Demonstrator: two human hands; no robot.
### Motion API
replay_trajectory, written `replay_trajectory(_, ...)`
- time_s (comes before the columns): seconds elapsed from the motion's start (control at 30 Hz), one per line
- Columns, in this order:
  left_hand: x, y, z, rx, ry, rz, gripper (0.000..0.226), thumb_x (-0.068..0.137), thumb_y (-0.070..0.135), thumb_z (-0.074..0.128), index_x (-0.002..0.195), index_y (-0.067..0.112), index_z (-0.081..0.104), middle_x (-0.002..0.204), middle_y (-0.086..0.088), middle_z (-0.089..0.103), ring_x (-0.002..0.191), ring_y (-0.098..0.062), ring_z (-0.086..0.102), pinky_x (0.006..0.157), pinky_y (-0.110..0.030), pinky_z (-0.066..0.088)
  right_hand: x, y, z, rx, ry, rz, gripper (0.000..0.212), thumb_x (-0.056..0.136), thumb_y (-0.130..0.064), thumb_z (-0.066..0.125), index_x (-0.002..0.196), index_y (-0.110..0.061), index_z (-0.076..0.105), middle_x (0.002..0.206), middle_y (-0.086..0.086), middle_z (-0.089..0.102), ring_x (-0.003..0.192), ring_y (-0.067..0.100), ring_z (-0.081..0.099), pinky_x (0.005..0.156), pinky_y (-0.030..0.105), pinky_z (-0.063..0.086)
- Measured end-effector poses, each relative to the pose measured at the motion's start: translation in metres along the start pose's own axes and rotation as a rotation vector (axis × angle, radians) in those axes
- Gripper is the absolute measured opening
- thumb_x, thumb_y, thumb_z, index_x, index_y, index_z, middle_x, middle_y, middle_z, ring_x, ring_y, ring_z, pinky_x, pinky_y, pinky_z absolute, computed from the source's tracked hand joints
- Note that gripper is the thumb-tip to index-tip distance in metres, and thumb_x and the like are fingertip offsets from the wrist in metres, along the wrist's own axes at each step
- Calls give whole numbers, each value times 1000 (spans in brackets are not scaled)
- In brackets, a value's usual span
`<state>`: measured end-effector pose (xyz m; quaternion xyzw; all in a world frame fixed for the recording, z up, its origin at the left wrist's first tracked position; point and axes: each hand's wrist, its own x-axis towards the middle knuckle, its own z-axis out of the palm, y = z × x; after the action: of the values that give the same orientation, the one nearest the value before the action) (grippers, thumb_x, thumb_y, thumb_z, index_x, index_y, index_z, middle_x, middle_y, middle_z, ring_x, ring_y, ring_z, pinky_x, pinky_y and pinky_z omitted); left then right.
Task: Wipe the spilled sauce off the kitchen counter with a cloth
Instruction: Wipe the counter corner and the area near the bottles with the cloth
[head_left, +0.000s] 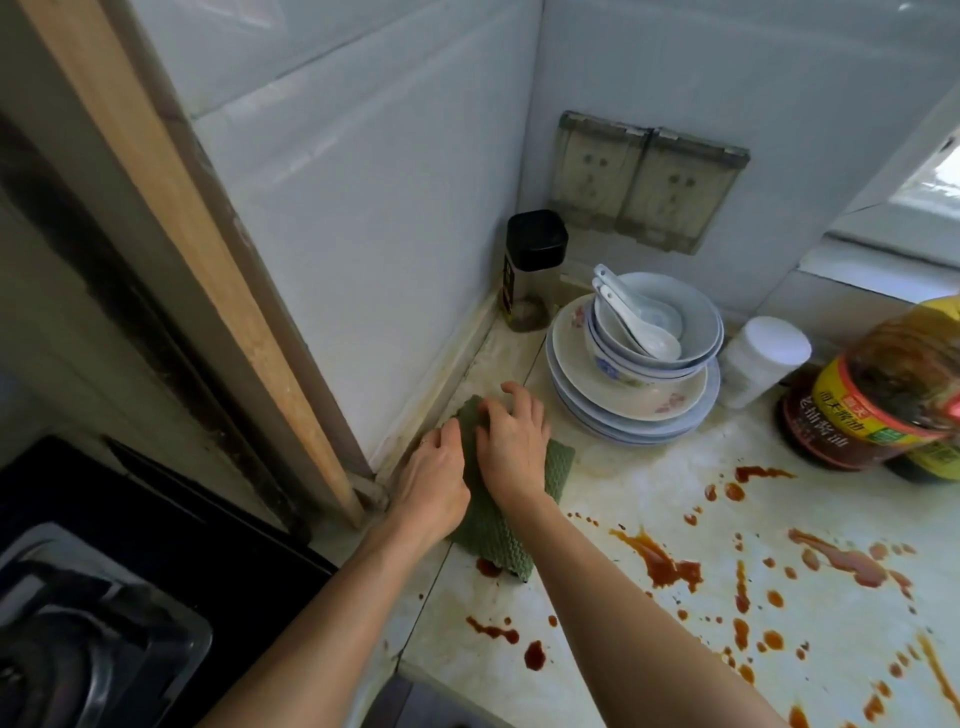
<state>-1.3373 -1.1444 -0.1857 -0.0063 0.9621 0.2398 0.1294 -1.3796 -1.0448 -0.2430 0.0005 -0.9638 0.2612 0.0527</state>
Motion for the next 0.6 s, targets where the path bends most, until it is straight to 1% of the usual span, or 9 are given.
replay_trajectory(0.07,3,0,0,23,-15,-15,61,90,2,44,145,13,19,139,-15,42,123,-29,47,101,-40,43,0,3,2,26,76,0,12,89,-7,59,98,-4,66,122,15,51,116,32,43,101,51,36)
replay_trajectory(0.13,6,0,1,42,-8,-25,60,89,3,44,144,13,20,135,-17,45,119,-30,49,98,-42,45,3,6,0,51,185,4,7,89,-9,60,92,-5,65,112,12,52,106,30,46,93,48,41)
replay_trajectory(0.2,6,1,0,52,-11,-37,62,89,4,46,144,14,19,134,-17,45,118,-30,49,97,-43,46,10,6,-2,32,243,50,11,90,-17,62,99,-10,65,117,11,50,112,29,45,96,47,39)
replay_trajectory(0.23,6,2,0,56,-12,-36,63,89,4,47,144,14,19,135,-17,45,118,-30,49,97,-43,47,13,4,-2,-1,247,75,19,90,-21,63,107,-13,64,123,12,49,118,31,44,100,49,37)
replay_trajectory(0.3,5,3,0,57,7,-35,62,88,2,49,143,12,21,132,-17,46,115,-28,52,95,-41,48,5,-2,6,-89,144,76,42,93,-29,59,132,-18,52,143,14,41,135,34,33,111,54,23)
replay_trajectory(0.37,3,4,-2,46,52,-27,55,91,4,47,141,12,24,131,-16,49,113,-27,53,94,-36,48,-20,-7,19,-194,-52,-11,62,97,-38,43,152,-17,23,160,13,17,148,33,8,117,57,2)
replay_trajectory(0.43,1,5,-4,-6,92,-39,45,96,8,41,139,14,28,133,-11,49,116,-24,52,93,-29,44,-43,-7,25,-303,-216,-117,74,97,-46,31,156,-18,-5,162,10,-11,148,30,-18,115,57,-14)
replay_trajectory(0.47,0,5,-6,-12,110,-37,43,96,8,40,138,15,30,133,-9,49,117,-22,52,92,-27,43,-47,-6,25,-330,-258,-153,76,95,-50,23,154,-19,-12,160,8,-18,146,29,-24,114,57,-16)
replay_trajectory(0.6,-9,4,-11,-10,109,4,57,94,5,44,145,13,21,138,-11,46,124,-23,48,101,-30,40,-27,-2,15,-373,-297,-210,77,80,-55,-10,149,-22,-20,162,6,-18,145,25,-27,114,58,-15)
